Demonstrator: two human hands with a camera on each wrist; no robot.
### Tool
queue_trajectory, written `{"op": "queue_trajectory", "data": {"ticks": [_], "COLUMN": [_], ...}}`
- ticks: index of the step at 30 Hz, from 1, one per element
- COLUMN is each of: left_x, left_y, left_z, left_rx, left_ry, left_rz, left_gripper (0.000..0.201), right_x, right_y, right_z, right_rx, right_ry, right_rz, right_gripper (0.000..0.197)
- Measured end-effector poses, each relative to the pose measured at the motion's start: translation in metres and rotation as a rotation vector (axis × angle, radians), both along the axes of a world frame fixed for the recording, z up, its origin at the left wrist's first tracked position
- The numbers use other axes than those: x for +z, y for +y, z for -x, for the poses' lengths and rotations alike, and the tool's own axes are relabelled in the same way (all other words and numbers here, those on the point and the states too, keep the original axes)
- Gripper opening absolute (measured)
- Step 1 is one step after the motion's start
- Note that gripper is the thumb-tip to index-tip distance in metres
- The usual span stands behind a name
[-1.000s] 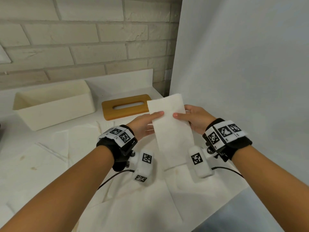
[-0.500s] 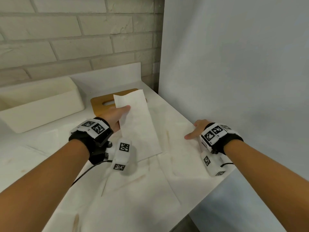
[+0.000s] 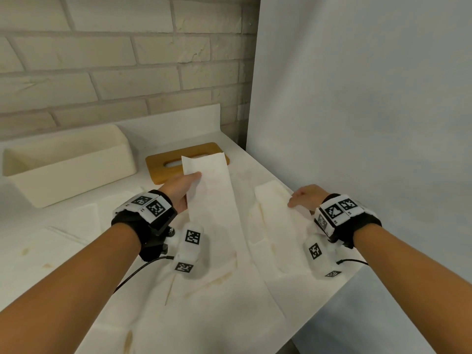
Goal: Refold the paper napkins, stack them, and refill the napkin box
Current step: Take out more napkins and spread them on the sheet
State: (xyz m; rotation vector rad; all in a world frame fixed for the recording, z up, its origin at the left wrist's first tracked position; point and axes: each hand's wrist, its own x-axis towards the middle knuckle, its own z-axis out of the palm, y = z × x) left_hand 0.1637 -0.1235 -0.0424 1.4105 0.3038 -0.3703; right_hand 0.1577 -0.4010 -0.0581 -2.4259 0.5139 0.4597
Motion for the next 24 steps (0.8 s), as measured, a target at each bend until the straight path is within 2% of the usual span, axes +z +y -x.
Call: {"op": "queue_trajectory", "data": {"ticks": [1,3,6,7,10,13,17,20,24], "left_x": [0.000,0.000,-0.001,-0.002,-0.004,-0.005,-0.006,-0.011,-0.014], "left_y": [0.000,0.000,0.001,0.001,0.004,0.007,0.012,0.014,0.010], "left_z": [0.000,-0.001,0.000,-0.001,-0.001,-0.003,-0.004,-0.003,-0.003], "left_rx": [0.003,0.003,-0.002,-0.002,-0.001,-0.004,-0.009,-0.035,-0.074], "left_ry": [0.002,0.006,0.014,0.017,0.018,0.017,0.019,0.073,0.108], "left_rz": [0.007,0.014,0.012,0.013,0.032,0.046,0.052,0.068,0.121], "left_gripper": [0.036,0.037,0.038,0.038,0.037,0.037,0.028,0.019,0.026], "right_x": [0.004,0.014,0.022,0.026,0.030,0.029,0.038,0.064,0.113], "right_y": [-0.001,-0.002,-0.005,-0.004,0.000,0.001,0.007,0.029,0.060], "right_z": [-0.001,-0.001,-0.005,-0.004,-0.006,-0.006,-0.005,-0.005,-0.006], "right_rx": [-0.021,-0.091,-0.133,-0.122,-0.050,-0.038,-0.114,-0.082,0.016], "right_ry": [-0.056,-0.173,-0.190,-0.184,-0.220,-0.232,-0.188,-0.305,-0.482], "right_rz": [-0.086,-0.284,-0.463,-0.471,-0.318,-0.228,-0.506,-0.703,-0.948], "right_gripper": [0.017,0.028,0.051,0.052,0.038,0.036,0.040,0.039,0.024]}}
